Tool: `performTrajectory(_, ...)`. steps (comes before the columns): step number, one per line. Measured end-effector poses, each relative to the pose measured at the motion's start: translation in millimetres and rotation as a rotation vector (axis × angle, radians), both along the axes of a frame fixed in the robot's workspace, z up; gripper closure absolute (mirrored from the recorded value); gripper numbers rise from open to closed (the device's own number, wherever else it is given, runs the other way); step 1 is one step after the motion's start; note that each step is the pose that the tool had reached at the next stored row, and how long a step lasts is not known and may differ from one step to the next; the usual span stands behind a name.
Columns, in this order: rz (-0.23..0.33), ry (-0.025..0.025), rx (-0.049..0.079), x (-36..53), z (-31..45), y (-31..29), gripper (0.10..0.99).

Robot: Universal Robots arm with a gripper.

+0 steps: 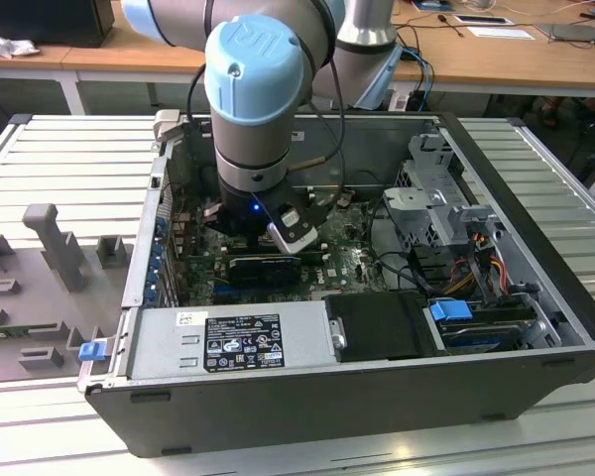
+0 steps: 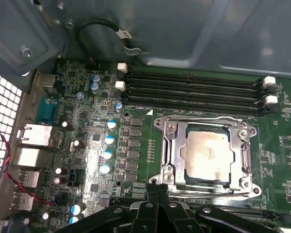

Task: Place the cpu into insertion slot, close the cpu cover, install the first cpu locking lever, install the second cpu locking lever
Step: 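Install the second cpu locking lever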

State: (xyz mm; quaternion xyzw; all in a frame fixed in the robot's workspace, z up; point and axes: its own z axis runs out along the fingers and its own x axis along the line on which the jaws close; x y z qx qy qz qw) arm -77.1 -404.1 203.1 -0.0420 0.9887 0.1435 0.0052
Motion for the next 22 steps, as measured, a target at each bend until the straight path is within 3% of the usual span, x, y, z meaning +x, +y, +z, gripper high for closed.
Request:
performTrajectory(2, 0.0, -0.0001, 0.018, 0.1, -2.1, 0.0, 0.98)
performTrajectory(5, 0.0, 0.0, 0.033, 0.0, -6.8, -0.1, 0.98)
performTrajectory(6, 0.0, -0.0002, 0.045, 0.1, -8.1, 0.0, 0.98)
performTrajectory(8, 0.0, -0.0002, 0.052, 0.0, -9.8, 0.2, 0.98)
performTrajectory(11, 0.0, -0.0001, 0.053, 0.0, -8.3, 0.0, 0.98)
performTrajectory(14, 0.0, -0.0004, 0.053, 0.1, 3.4, 0.2, 0.98)
performTrajectory(22, 0.0, -0.0004, 0.053, 0.0, 16.2, 0.3, 0.98)
